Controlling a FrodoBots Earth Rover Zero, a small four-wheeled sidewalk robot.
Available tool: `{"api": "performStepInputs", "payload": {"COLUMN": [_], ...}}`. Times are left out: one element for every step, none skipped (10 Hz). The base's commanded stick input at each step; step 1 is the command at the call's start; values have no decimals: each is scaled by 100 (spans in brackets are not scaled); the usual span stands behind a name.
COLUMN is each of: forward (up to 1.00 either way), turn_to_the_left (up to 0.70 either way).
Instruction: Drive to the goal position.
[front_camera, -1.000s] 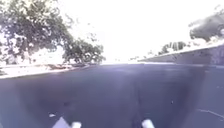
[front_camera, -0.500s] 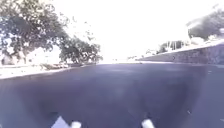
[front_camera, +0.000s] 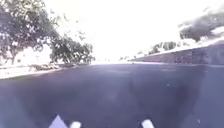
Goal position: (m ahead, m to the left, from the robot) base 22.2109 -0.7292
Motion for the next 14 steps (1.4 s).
{"api": "performStepInputs", "payload": {"forward": [70, 70, 70, 70, 70, 70, 70, 70, 70, 70, 70, 70, 70, 70], "turn_to_the_left": [-35, -35, -35, -35, -35, -35, -35, -35, -35, -35, -35, -35, -35, -22]}}
